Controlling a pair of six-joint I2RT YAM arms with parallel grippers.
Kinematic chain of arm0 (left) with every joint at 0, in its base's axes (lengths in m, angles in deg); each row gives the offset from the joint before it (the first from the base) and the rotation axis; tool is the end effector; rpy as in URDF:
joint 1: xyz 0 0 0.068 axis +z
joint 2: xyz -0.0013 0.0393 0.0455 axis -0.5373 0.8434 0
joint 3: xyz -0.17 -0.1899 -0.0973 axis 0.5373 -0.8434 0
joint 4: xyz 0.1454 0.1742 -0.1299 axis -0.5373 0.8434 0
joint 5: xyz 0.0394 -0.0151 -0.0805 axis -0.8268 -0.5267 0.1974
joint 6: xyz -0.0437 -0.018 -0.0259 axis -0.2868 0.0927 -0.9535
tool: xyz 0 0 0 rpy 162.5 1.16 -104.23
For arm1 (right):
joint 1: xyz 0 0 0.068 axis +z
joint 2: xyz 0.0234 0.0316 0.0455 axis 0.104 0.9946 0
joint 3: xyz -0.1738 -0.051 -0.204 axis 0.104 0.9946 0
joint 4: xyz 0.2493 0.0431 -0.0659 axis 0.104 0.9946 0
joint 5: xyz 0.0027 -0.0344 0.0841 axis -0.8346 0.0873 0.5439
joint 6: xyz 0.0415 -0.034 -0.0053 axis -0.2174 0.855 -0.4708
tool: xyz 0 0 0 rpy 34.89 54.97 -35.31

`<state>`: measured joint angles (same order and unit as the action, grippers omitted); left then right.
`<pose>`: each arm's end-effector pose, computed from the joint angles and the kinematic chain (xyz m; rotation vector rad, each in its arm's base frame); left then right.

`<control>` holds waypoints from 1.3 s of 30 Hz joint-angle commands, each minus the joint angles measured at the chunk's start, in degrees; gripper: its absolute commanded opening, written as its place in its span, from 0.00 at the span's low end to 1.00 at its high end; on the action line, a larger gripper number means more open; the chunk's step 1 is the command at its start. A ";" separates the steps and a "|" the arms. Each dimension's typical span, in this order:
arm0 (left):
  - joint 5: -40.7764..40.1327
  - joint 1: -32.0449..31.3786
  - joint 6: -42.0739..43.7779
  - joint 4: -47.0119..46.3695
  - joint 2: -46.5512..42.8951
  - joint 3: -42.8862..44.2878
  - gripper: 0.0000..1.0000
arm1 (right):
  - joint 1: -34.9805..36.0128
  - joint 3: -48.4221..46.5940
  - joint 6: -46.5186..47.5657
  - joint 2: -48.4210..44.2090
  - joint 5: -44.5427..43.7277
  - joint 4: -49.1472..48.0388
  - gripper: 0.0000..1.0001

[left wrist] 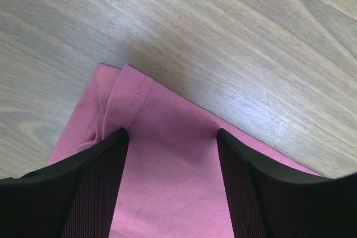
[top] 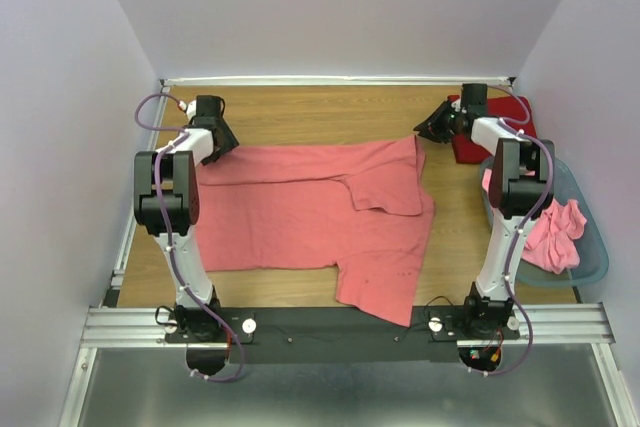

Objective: Fold and stack the t-shirts
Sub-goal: Fold the tshirt

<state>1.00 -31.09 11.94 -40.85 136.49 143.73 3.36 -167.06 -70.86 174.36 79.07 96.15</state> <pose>0.4265 0.0181 0.1643 -0.8125 2.3332 0.0368 0.4735 -0.0077 0.1594 0.7142 2.3367 0.7909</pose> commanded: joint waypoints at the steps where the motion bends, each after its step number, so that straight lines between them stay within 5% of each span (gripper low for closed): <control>1: 1.17 1.23 -0.80 1.28 2.47 -0.88 0.73 | 0.33 1.26 -0.89 0.51 3.42 -2.20 0.33; 17: 1.09 1.40 -0.98 0.84 1.67 -1.84 0.73 | 1.82 4.43 -1.50 -1.51 3.78 -2.37 0.31; 29: 1.35 3.86 -2.03 1.10 1.76 -2.81 0.63 | -0.46 5.82 -0.63 -3.70 -0.70 -2.29 0.04; 36: 2.05 4.22 -2.12 1.46 2.11 -2.55 0.61 | -1.43 6.54 2.45 -2.57 1.32 -2.46 0.04; 39: 2.93 4.30 -2.21 1.54 2.11 -2.02 0.61 | -1.43 4.96 3.51 -0.72 2.11 -2.55 0.12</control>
<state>3.06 -27.83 10.25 -42.56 136.49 143.14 2.64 -161.25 -70.03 172.91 80.93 94.42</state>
